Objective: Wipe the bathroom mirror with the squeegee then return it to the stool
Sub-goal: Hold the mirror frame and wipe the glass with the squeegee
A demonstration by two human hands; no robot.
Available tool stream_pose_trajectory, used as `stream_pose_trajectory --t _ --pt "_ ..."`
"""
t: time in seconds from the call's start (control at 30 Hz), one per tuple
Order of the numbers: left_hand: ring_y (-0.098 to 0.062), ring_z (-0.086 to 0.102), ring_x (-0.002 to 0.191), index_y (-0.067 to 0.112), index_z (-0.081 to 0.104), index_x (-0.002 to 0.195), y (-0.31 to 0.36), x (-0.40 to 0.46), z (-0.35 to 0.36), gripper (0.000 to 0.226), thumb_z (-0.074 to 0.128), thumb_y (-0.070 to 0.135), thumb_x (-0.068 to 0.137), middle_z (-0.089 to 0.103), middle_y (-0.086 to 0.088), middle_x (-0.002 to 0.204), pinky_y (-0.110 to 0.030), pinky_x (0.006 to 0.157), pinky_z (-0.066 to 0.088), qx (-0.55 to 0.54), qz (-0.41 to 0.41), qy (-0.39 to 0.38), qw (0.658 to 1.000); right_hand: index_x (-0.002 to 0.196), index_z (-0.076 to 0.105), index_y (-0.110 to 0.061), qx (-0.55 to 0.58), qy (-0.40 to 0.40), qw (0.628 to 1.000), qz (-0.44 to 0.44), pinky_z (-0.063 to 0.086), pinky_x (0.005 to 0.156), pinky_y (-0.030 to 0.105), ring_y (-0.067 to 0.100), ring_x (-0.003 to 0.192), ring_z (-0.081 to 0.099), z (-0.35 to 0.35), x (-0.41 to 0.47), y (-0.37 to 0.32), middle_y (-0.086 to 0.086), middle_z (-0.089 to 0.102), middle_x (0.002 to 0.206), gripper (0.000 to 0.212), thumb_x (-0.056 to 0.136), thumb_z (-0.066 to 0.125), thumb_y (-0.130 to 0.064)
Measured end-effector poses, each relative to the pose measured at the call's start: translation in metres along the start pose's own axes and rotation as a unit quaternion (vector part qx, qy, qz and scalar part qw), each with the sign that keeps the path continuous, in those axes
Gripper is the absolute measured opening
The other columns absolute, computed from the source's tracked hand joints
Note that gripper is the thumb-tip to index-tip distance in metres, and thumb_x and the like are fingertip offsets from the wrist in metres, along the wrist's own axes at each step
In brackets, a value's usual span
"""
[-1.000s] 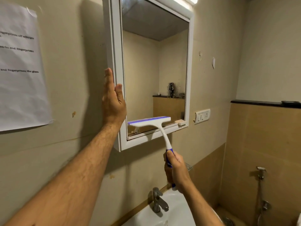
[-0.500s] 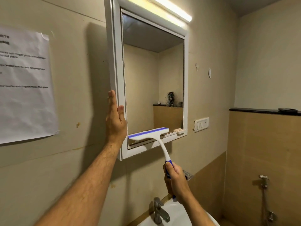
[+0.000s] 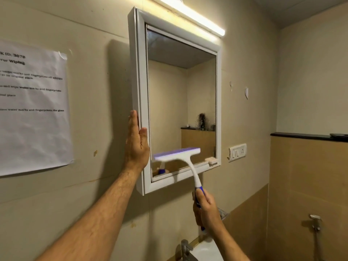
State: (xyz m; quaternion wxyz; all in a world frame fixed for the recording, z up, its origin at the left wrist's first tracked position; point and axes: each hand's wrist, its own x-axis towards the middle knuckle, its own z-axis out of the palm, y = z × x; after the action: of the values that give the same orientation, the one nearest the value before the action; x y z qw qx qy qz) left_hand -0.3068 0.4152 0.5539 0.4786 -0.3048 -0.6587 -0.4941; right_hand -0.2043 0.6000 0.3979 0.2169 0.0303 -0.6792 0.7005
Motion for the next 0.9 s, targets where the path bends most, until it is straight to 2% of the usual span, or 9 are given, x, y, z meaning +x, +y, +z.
stream_pose_trajectory --t 0.07,0.2,0.4,0.53,0.6,0.73,0.9 --pt "-0.008 0.011 0.146 0.016 0.012 0.153 0.006 0.020 -0.001 0.056 0.028 0.030 0.101 0.012 0.002 0.160 -0.002 0.109 0.007 0.000 0.007 0.003 1.000 0.079 0.046 -0.013 0.025 -0.001 0.999 -0.034 0.024 0.037 0.022 0.012 0.039 0.026 0.010 0.021 -0.045 -0.002 0.035 0.051 0.031 0.100 0.041 -0.036" --pt "-0.008 0.013 0.145 0.017 0.012 0.153 0.025 0.076 -0.003 0.054 0.028 0.029 0.103 0.013 0.002 0.160 -0.019 0.115 0.013 0.010 0.032 0.020 0.999 0.089 0.051 -0.013 0.030 0.017 0.994 -0.107 0.028 0.038 0.023 0.011 0.039 0.031 0.031 0.069 -0.148 -0.002 0.039 0.052 0.034 0.100 0.038 -0.042" --pt "-0.010 0.006 0.146 0.022 0.006 0.153 0.045 0.142 0.005 0.054 0.023 0.037 0.104 0.007 0.005 0.160 -0.037 0.120 0.015 0.054 0.049 0.056 0.996 0.099 0.051 -0.014 0.058 0.015 0.987 -0.147 0.033 0.039 0.023 0.008 0.039 0.034 0.048 0.126 -0.251 -0.003 0.041 0.056 0.037 0.099 0.035 -0.048" --pt "-0.013 0.009 0.146 0.024 0.003 0.153 0.044 0.157 0.011 0.056 0.023 0.041 0.103 0.005 0.004 0.160 -0.039 0.119 0.019 0.088 0.090 0.078 0.989 0.099 0.049 -0.014 0.064 -0.004 0.984 -0.166 0.034 0.039 0.023 0.008 0.039 0.034 0.052 0.141 -0.263 -0.003 0.040 0.055 0.036 0.099 0.036 -0.048" --pt "-0.015 0.012 0.146 0.025 0.003 0.153 0.041 0.156 0.012 0.057 0.024 0.042 0.103 0.006 0.005 0.160 -0.034 0.116 0.023 0.078 0.095 0.079 0.989 0.099 0.050 -0.014 0.064 -0.015 0.984 -0.168 0.034 0.040 0.024 0.009 0.040 0.034 0.050 0.143 -0.252 -0.003 0.040 0.055 0.037 0.099 0.036 -0.049" --pt "-0.017 0.015 0.146 0.024 0.003 0.153 0.040 0.152 0.013 0.058 0.027 0.039 0.103 0.008 0.004 0.160 -0.023 0.107 0.020 0.085 0.094 0.086 0.988 0.096 0.050 -0.014 0.058 -0.001 0.983 -0.177 0.033 0.040 0.024 0.010 0.040 0.033 0.051 0.143 -0.232 -0.002 0.040 0.056 0.037 0.099 0.036 -0.049" --pt "-0.022 0.009 0.147 0.024 0.001 0.153 0.040 0.150 0.016 0.057 0.025 0.037 0.103 0.008 0.003 0.160 -0.036 0.113 0.022 0.159 0.076 0.112 0.978 0.096 0.049 -0.015 0.056 -0.005 0.980 -0.190 0.033 0.041 0.024 0.009 0.041 0.033 0.060 0.150 -0.261 -0.002 0.040 0.056 0.036 0.099 0.036 -0.049"
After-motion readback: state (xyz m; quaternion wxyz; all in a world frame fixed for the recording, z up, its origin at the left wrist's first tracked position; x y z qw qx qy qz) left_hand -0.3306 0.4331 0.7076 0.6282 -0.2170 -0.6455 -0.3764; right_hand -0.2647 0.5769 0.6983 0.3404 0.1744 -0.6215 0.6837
